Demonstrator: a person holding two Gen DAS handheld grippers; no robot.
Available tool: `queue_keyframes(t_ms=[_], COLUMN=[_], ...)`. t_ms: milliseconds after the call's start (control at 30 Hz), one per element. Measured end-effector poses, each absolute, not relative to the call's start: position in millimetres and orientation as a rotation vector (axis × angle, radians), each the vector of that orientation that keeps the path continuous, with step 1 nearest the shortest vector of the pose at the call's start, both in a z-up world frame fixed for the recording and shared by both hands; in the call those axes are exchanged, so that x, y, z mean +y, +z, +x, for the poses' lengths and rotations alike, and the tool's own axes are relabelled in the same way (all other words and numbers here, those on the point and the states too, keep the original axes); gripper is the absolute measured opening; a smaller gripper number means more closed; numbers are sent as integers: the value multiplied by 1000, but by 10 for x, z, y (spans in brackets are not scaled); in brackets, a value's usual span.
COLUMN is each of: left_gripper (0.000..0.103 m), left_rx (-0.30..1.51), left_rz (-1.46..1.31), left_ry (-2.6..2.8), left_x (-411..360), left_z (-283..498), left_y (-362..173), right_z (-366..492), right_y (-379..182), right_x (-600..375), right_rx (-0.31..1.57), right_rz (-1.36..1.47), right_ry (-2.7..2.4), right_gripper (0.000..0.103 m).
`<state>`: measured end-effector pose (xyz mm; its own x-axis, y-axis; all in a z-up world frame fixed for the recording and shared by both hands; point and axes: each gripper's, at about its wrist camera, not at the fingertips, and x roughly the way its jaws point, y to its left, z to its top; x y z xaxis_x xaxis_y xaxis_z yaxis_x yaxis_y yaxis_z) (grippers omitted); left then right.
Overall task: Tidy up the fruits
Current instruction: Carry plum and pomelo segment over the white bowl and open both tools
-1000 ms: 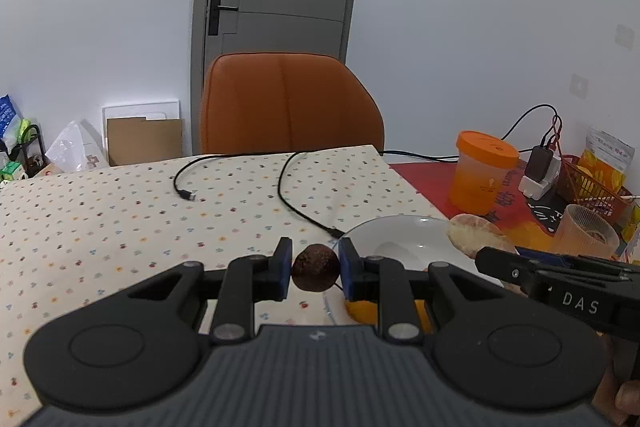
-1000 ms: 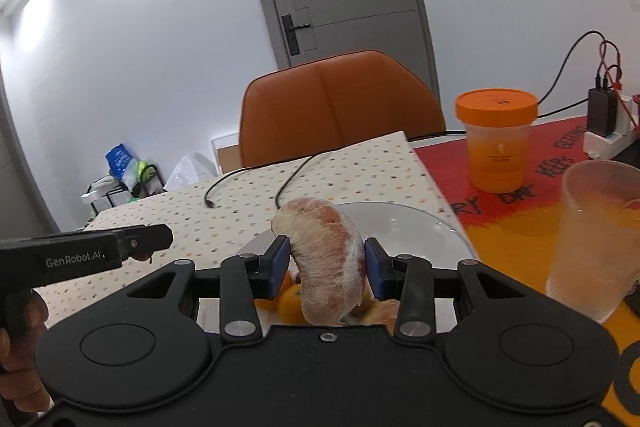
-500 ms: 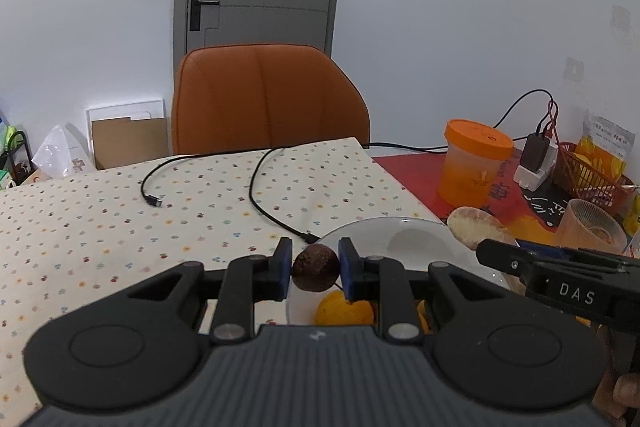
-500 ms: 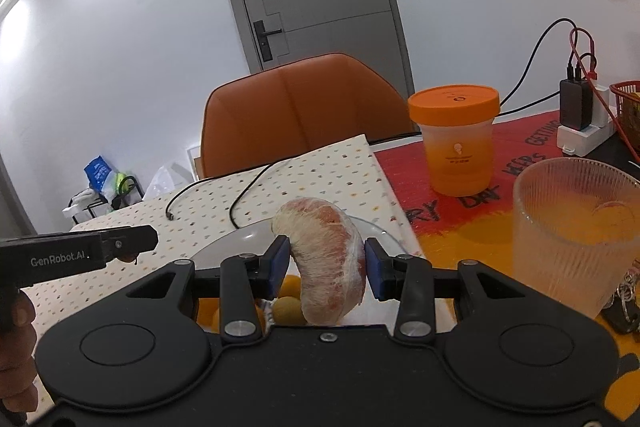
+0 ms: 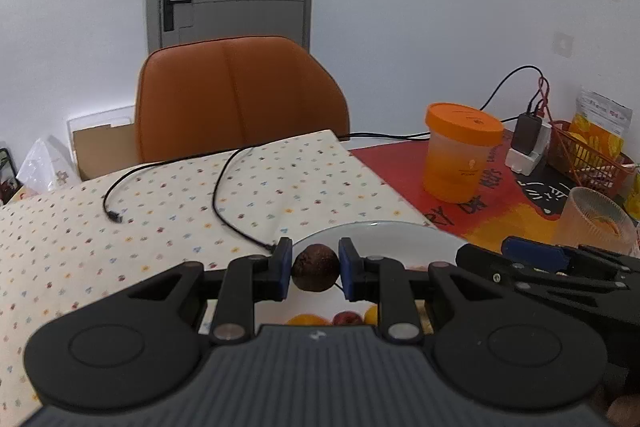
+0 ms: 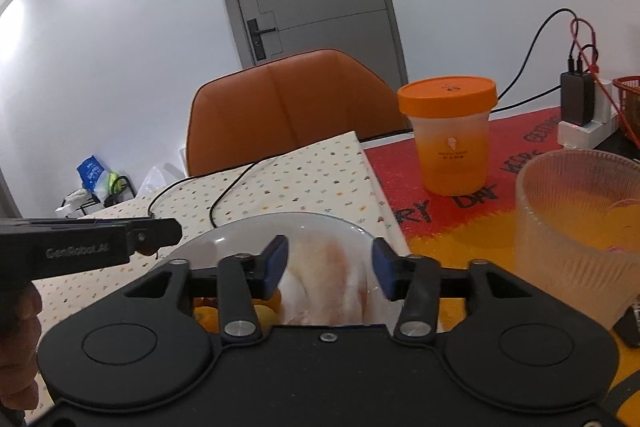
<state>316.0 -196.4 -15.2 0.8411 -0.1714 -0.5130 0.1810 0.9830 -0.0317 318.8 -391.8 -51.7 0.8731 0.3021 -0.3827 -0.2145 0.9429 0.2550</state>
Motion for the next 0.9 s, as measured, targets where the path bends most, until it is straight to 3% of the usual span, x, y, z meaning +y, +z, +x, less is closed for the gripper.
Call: queue_keyframes(t_ms=[667,900], left_gripper=[28,37], left_rx=[546,546], left_rz=[31,14], left_ry=[-142,-132], left_x=[-1767,-1659], left_z=[2788,2601], left_y=[0,47], right_z=[2999,2833], right_y=[-479,-451], right_x=[-3966,-3935], right_rx=[440,451], right_rz=[248,251], right_ry=[275,264], right_gripper=[61,61])
